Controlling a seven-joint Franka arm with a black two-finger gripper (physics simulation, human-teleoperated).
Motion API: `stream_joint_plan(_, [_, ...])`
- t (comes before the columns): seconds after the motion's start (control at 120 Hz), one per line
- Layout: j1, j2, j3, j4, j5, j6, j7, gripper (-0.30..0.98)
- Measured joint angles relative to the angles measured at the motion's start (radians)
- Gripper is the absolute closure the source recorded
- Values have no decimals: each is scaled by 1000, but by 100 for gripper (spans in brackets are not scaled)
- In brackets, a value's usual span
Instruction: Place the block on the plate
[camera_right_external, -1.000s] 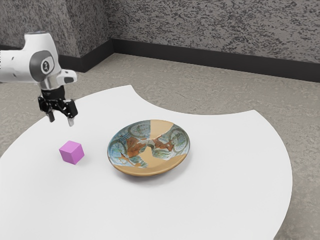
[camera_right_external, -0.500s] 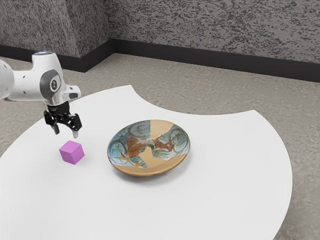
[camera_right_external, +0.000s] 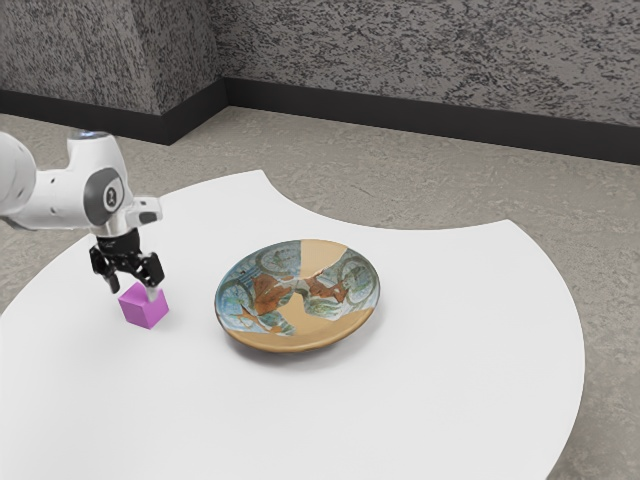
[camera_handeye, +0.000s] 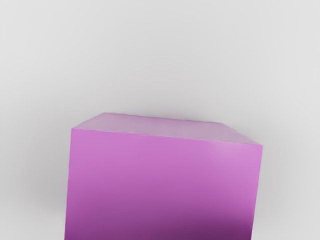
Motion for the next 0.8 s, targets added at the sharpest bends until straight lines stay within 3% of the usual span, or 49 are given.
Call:
stream_joint_plan(0.433, [25,42,-36,-9,-5,53,16,1])
stream_joint_plan(0.8, [32,56,-42,-6,-8,73,23,23])
